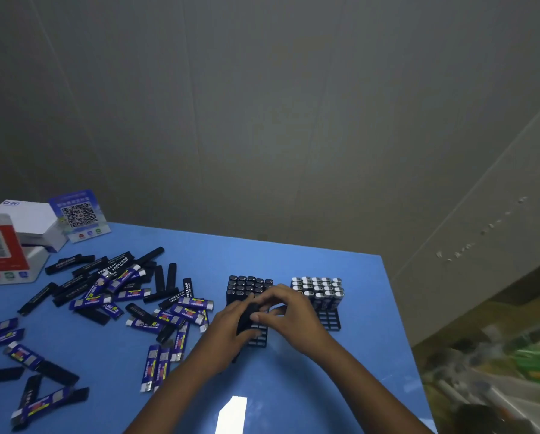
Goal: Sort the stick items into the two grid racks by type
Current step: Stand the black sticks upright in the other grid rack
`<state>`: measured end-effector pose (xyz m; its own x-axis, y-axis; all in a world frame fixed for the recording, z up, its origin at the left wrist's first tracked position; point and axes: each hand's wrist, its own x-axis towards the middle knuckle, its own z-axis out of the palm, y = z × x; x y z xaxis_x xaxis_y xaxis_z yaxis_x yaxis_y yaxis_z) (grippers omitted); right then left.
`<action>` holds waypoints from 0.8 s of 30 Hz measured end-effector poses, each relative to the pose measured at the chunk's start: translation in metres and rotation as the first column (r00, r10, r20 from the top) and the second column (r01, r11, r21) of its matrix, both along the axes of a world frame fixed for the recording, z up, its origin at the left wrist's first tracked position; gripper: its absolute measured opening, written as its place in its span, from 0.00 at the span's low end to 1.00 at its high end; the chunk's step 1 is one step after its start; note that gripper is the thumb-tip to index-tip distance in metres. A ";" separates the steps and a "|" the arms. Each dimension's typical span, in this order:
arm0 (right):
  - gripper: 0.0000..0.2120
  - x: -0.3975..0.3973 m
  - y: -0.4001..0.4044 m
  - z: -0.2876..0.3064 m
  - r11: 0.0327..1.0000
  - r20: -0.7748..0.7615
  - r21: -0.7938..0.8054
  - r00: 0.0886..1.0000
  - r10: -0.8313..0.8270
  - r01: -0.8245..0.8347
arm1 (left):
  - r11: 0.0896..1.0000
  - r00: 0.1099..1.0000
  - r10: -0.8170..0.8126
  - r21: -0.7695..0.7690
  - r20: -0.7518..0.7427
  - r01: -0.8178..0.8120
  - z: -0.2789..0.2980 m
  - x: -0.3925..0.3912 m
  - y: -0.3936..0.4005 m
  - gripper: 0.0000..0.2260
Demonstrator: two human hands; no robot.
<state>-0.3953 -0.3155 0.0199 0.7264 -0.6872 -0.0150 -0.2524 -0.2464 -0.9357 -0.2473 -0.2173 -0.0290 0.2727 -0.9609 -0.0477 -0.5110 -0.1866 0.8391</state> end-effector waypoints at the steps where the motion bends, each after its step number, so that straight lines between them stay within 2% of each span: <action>1: 0.08 -0.001 0.000 0.001 1.000 -0.005 0.006 1.000 0.005 -0.005 | 1.000 1.000 -0.003 0.001 0.005 0.003 0.000 -0.001 0.001 0.32; 5: 0.07 -0.003 -0.003 0.007 0.997 -0.013 0.080 1.000 0.015 -0.013 | 1.000 1.000 0.011 -0.003 -0.004 -0.011 0.002 -0.001 0.007 0.31; 9: 0.06 -0.003 -0.002 0.016 0.955 0.064 0.296 0.997 -0.033 0.013 | 0.999 0.997 0.051 0.019 -0.050 -0.050 0.005 0.002 0.015 0.30; 12: 0.04 0.000 0.001 0.016 0.914 0.084 0.402 0.992 -0.099 0.057 | 0.997 0.996 0.067 0.040 -0.065 -0.065 0.007 0.005 0.022 0.30; 16: 0.10 0.001 -0.001 0.008 0.880 0.155 0.469 0.974 -0.165 0.074 | 0.994 0.992 0.100 0.054 -0.075 -0.096 0.010 0.007 0.029 0.30; 20: 0.03 -0.002 -0.003 0.008 0.832 0.160 0.536 0.949 -0.270 0.147 | 0.993 0.987 0.118 0.046 -0.106 -0.113 0.011 0.010 0.035 0.29; 24: 0.05 -0.005 -0.005 0.003 0.773 0.137 0.599 0.924 -0.356 0.209 | 0.990 0.980 0.138 0.057 -0.141 -0.132 0.015 0.011 0.036 0.30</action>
<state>-0.4006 -0.3205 0.0225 0.5323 -0.7819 -0.3245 0.0139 0.3913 -0.9201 -0.2363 -0.1817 -0.0144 0.3867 -0.9115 -0.1401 -0.3527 -0.2865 0.8908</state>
